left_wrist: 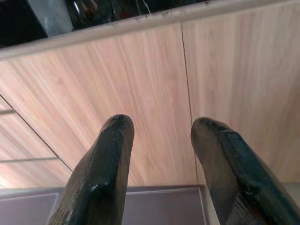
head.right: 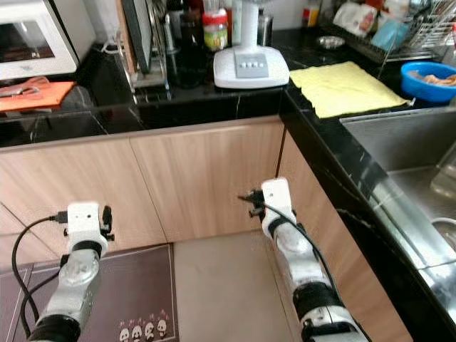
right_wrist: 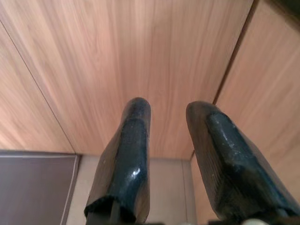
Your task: Kitchen organization
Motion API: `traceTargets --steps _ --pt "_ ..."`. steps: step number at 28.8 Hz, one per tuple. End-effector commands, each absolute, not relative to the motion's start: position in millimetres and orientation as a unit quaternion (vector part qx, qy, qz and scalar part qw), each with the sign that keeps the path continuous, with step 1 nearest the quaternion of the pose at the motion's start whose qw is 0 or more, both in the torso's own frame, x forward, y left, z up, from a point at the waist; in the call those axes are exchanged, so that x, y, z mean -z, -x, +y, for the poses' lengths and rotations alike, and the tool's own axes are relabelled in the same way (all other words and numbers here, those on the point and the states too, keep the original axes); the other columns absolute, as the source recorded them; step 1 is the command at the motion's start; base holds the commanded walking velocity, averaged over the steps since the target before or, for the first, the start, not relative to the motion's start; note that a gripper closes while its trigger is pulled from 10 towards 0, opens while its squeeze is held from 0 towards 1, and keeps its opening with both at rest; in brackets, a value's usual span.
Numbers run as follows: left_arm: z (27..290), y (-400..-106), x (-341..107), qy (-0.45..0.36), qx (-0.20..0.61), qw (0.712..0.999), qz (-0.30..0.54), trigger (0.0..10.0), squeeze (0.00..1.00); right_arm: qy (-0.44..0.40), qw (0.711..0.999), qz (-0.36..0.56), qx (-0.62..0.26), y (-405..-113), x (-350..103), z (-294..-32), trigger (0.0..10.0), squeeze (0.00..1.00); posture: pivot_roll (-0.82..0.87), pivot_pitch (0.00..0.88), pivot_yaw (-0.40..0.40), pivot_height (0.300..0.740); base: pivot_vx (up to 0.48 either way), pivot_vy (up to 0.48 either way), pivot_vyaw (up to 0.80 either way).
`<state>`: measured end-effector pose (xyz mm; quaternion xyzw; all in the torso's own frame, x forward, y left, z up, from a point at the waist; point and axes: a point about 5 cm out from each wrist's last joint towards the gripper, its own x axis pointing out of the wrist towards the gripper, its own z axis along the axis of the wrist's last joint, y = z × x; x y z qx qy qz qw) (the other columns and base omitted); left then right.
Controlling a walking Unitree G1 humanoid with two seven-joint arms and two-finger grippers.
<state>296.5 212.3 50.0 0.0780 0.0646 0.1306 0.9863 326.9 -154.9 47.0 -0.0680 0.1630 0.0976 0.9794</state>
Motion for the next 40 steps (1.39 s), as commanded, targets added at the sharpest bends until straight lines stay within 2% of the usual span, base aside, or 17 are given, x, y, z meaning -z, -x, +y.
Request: traceTargets --steps 1,8,14,19,22,25,29,40 --pt "216 -282 -15 -0.061 -0.121 0.978 0.158 10.0 0.00 0.081 0.959 0.249 -0.109 -304 -10 -157 10.0 0.00 -0.14 0.000 0.032 0.740 0.000 0.000 0.00" --pt "201 -239 43 0.002 -0.104 0.941 0.323 10.0 0.00 0.071 0.921 0.368 -0.109 -256 40 -160 10.0 0.00 -0.12 0.000 0.011 0.740 0.000 0.000 0.00" --pt "194 -210 67 -0.001 -0.096 0.915 0.391 10.0 0.00 0.058 0.905 0.412 -0.093 -231 59 -167 10.0 0.00 -0.13 0.000 0.008 0.740 0.000 0.000 0.00" --pt "189 -202 72 -0.020 -0.078 0.908 0.411 10.0 0.00 0.057 0.896 0.434 -0.074 -217 67 -176 10.0 0.00 -0.12 0.000 0.000 0.740 0.000 0.000 0.00" --pt "190 -197 76 -0.016 -0.083 0.903 0.421 10.0 0.00 0.042 0.895 0.436 -0.084 -210 70 -179 10.0 0.00 -0.13 0.000 0.006 0.740 0.000 0.476 0.00" --pt "194 -189 79 -0.030 -0.078 0.899 0.430 10.0 0.00 0.068 0.887 0.450 -0.071 -200 73 -197 10.0 0.00 -0.13 0.000 0.009 0.740 0.000 0.480 0.00" --pt "202 -183 81 -0.033 -0.085 0.895 0.436 10.0 0.00 0.085 0.881 0.458 -0.084 -194 77 -194 10.0 0.00 -0.12 0.000 0.011 0.740 0.000 0.480 0.80" --pt "204 -175 85 -0.041 -0.079 0.888 0.452 10.0 0.00 0.071 0.872 0.481 -0.059 -171 88 -198 10.0 0.00 -0.12 0.000 0.026 0.740 0.000 0.480 0.00"
